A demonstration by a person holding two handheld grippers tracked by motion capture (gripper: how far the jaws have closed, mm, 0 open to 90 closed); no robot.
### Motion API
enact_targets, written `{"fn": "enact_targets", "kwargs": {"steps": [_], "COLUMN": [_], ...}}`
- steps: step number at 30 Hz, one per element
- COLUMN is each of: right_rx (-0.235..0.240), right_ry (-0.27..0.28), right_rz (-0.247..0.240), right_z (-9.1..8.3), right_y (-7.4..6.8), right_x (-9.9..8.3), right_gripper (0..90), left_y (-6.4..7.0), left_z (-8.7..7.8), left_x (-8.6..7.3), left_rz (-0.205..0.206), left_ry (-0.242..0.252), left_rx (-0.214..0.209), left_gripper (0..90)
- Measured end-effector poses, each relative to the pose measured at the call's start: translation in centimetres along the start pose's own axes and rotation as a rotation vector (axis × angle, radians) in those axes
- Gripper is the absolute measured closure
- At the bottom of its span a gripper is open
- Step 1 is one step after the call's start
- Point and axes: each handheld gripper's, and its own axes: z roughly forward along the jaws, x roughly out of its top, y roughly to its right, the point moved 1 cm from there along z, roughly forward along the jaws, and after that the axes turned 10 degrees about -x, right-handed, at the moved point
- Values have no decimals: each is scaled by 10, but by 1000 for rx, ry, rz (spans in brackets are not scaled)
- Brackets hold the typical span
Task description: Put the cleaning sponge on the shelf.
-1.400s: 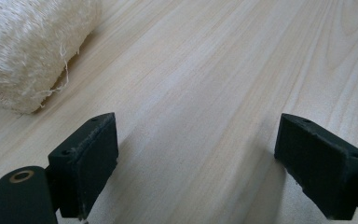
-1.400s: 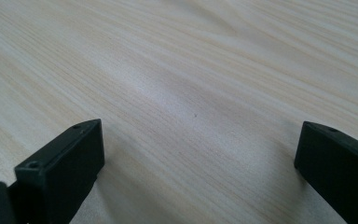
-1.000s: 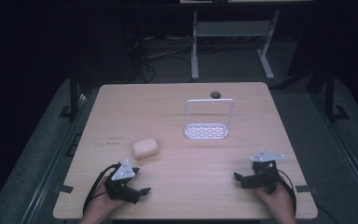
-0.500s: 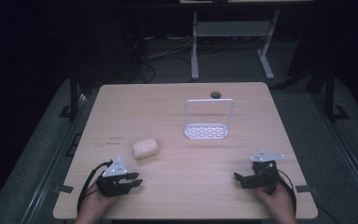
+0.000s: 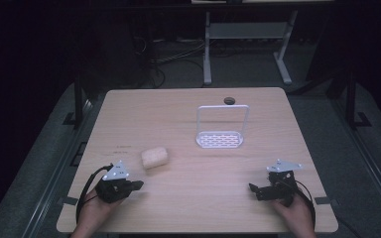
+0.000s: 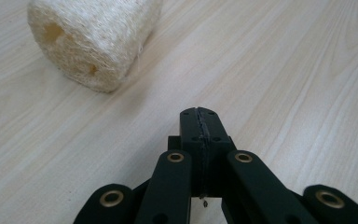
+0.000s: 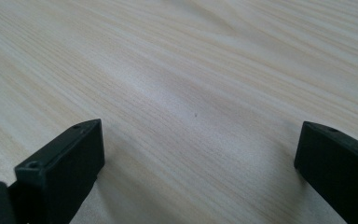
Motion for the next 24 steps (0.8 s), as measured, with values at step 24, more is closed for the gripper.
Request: {"fn": "enact_targets", "kwargs": {"steps": [24], "right_rx": [0], "right_ry": [0], "right_rz": [0], "right_z": [0], "right_y": [0], "right_x": [0], "right_gripper": [13], "left_y": [-45], "left_z": [-21], "left_x": [34], "left_rz": [-41], "left_ry": [61], "left_rx": [46], "left_gripper": [897]}}
